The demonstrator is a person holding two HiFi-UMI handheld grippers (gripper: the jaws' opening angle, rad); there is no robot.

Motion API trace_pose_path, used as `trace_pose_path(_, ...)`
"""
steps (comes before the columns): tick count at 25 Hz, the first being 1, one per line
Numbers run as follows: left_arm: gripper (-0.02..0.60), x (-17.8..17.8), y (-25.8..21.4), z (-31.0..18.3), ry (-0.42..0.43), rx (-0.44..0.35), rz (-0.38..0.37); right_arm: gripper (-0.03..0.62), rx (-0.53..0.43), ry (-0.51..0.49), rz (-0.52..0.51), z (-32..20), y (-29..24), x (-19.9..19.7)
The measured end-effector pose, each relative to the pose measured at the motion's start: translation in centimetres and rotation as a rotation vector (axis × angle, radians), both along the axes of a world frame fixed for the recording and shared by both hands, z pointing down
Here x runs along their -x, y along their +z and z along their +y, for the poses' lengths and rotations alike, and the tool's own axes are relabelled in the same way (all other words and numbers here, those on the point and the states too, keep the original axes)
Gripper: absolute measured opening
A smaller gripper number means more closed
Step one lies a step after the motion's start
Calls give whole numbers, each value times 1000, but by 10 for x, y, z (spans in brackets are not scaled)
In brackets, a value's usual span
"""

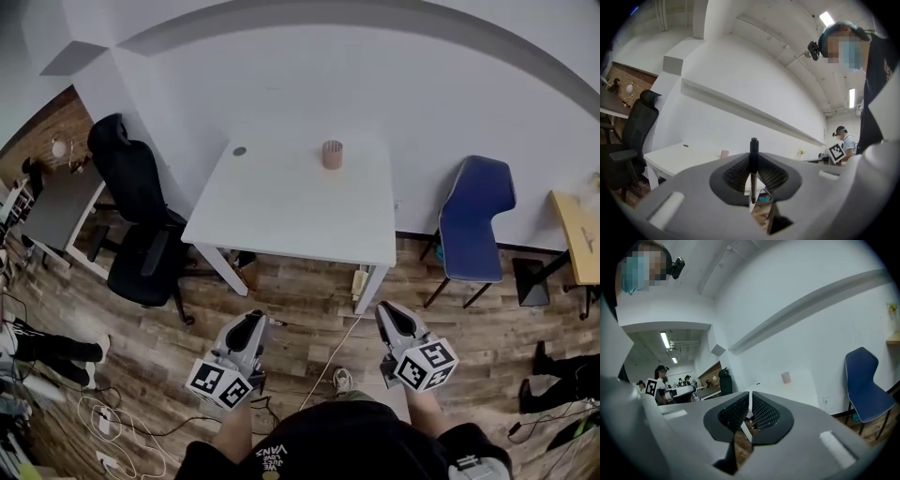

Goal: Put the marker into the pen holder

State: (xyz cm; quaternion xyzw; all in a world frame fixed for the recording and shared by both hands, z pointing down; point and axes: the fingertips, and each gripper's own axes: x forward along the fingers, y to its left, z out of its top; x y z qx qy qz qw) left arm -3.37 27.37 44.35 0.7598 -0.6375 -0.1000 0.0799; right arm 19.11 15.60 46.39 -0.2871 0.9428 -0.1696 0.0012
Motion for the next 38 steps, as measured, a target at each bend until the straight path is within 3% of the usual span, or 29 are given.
trace_pose_path(10, 101, -5, -5, -79, -68, -13, 1, 2, 2, -81, 10, -87, 0, 8)
trace_pose_path(19, 101, 6, 7, -113, -77, 22, 5, 2, 38, -94, 22, -123, 17, 22)
trace_pose_path(27, 101, 37, 16, -168, 22, 32, 36, 2, 55, -7, 46, -156, 23, 48)
trace_pose_path(38, 101, 116, 9, -243, 154, 36, 31, 2, 60, 120, 33, -199, 12, 117)
